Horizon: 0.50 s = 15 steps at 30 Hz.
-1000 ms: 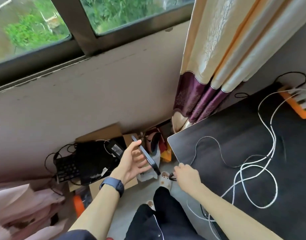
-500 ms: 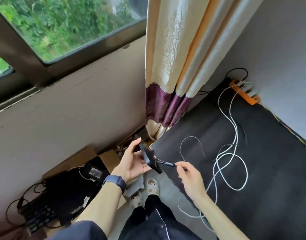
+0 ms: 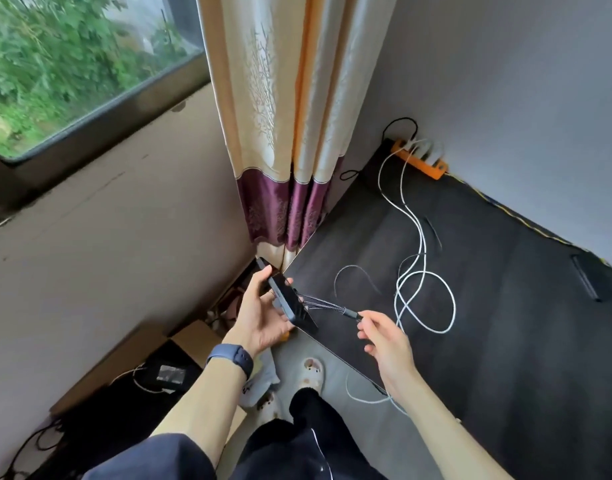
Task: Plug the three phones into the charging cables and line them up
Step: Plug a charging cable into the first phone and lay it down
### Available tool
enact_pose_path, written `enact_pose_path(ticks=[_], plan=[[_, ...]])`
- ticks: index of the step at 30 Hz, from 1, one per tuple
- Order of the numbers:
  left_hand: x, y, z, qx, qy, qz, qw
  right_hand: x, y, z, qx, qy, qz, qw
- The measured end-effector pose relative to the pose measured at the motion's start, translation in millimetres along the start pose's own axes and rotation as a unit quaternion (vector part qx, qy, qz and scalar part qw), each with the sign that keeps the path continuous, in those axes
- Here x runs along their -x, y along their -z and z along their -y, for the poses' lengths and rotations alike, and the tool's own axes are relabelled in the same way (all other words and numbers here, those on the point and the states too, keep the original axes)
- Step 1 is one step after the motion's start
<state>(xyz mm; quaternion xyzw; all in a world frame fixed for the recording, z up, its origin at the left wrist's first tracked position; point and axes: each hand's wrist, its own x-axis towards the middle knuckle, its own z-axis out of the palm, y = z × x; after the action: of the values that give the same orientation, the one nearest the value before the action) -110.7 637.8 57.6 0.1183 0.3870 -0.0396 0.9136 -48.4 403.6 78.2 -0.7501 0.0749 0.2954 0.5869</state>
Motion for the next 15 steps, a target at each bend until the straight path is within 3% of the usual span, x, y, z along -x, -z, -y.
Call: enact_pose_path(ticks=[4, 7, 11, 13, 15], plan=[[1, -7, 1, -0.021, -0.013, 0.012, 1.0, 9, 14, -12, 0.027, -0.033, 0.042, 0.998], [7, -25, -1, -0.071, -0.03, 0.021, 0.997, 16, 23, -10, 0.143, -0.019, 0.093, 0.985], [8, -49, 5, -0.21, -0.001, 0.065, 0.976, 15, 28, 17, 0.393, 0.001, 0.13, 0.91], [7, -57, 16, -0.254, 0.012, 0.077, 0.964, 8, 33, 27, 0.409, 0.016, 0.178, 0.895], [8, -64, 29, -0.285, 0.014, 0.077, 0.955, 1, 39, 37, 0.35, 0.02, 0.233, 0.907]])
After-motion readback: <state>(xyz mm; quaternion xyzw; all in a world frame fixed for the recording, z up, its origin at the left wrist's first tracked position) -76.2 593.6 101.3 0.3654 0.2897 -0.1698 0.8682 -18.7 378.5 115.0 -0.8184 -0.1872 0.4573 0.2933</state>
